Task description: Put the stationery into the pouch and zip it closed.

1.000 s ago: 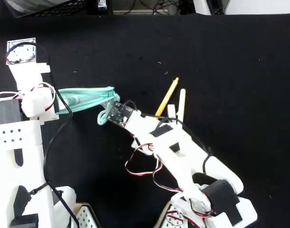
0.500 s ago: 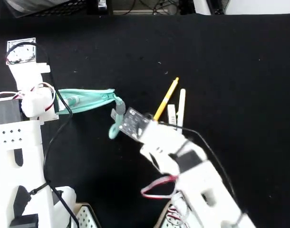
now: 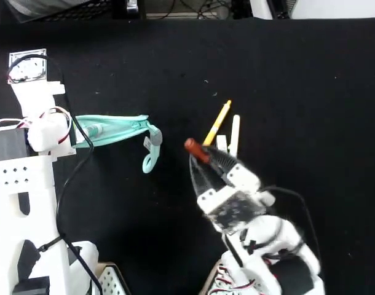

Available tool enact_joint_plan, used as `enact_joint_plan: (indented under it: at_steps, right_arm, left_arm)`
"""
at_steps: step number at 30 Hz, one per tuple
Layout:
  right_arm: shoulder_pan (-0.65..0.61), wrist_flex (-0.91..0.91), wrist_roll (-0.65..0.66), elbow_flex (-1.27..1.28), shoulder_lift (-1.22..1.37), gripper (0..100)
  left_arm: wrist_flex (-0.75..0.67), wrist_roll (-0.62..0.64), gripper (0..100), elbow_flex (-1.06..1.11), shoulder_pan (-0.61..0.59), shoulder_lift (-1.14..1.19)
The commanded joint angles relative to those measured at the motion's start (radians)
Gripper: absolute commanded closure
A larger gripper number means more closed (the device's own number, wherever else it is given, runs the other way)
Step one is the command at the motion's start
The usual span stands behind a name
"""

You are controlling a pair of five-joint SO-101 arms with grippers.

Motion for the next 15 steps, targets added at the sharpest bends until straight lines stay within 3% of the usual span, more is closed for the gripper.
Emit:
enact_joint_plan:
  at_steps: [1,7,12,15]
  right_arm:
    - [0.012,-0.129,-0.133,-0.225,0.173,98.7]
    - [-0.057,-0.249,-0.387,-0.581,0.526,98.7]
    - [-0.242,-0.287,-0.404,-0.691,0.734,98.7]
    - [-0.290,-0.374,-0.405,-0.693,0.803,98.7]
  left_arm:
    - [-0.003,0.005,97,0.039,0.001,0.015]
    - [-0.003,0.005,97,0.039,0.005,0.017]
    - [-0.002,0.005,97,0.039,0.001,0.017]
    - [-0.002,0.005,97,0.041,0.004,0.017]
